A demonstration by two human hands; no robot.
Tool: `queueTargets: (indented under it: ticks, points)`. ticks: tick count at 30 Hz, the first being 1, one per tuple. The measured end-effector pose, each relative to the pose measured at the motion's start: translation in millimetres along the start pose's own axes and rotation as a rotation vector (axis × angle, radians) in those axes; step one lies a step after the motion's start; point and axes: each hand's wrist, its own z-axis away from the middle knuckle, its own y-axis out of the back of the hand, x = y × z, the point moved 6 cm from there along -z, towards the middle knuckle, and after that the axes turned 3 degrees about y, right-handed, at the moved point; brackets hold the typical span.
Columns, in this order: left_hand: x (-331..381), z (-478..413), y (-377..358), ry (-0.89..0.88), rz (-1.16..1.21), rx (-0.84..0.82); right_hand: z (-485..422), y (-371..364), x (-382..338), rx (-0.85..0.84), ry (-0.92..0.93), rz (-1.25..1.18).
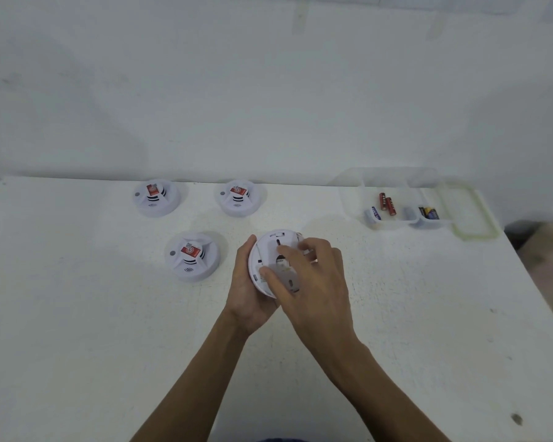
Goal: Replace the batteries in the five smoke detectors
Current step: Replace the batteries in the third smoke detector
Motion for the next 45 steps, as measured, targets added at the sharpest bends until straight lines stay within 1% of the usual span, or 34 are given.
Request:
queueTargets:
  ticks: [5,9,14,17,20,27,30,32,36,39,40,42,45]
  points:
    - [3.5,1.4,-5.1,-0.013,-0.009,0.016,-0.4,-3.0,0.4,-0.002,-0.005,0.017]
    - [3.1,1.0,-8.4,0.003,0.011,0.001,0.4,0.1,-0.2,0.058,0.009,0.024]
    - [5.7,0.3,-12.2,0.033,0.025,-0.021,4.6,6.0,2.8,0.14,0.121,-0.035]
    - [10.0,0.9,-12.5,0.01,0.02,-0.039,5.7,6.3,3.5,0.099,0.166,-0.1]
    - [12.8,0.8,-10.5,0.0,0.009,-0.023,7.8,5.3,3.9,0.041,0.171,-0.14]
    - [13.2,1.3,-15.2,-0.009,-0.01,-0.009,9.2,6.5,2.0,0.139,0.163,-0.094]
    - [13.8,2.5,-15.7,-0.016,-0.013,0.015,10.7,5.5,0.4,0.151,0.094,-0.102]
    - [14.0,3.1,-16.0,-0.024,-0.024,0.031,9.1,3.9,-1.9,0.123,0.02,-0.104]
    - [14.3,6.0,-18.3,-0.036,-0.081,0.05,1.8,0.0,-3.5,-0.008,-0.103,-0.099]
    - [13.5,8.9,-17.2,-0.044,-0.105,0.078,-0.7,2.6,-7.0,-0.104,-0.128,-0.236]
    - [13.3,9.8,-17.7,-0.049,-0.12,0.087,-2.0,4.2,-9.0,-0.096,-0.135,-0.228]
    - [12.8,11.3,-19.8,-0.06,-0.15,0.095,-4.2,3.2,-9.0,-0.078,-0.181,-0.118]
    - [13.7,12.6,-24.2,-0.083,-0.172,0.077,-7.9,1.1,-10.5,-0.092,-0.213,-0.069]
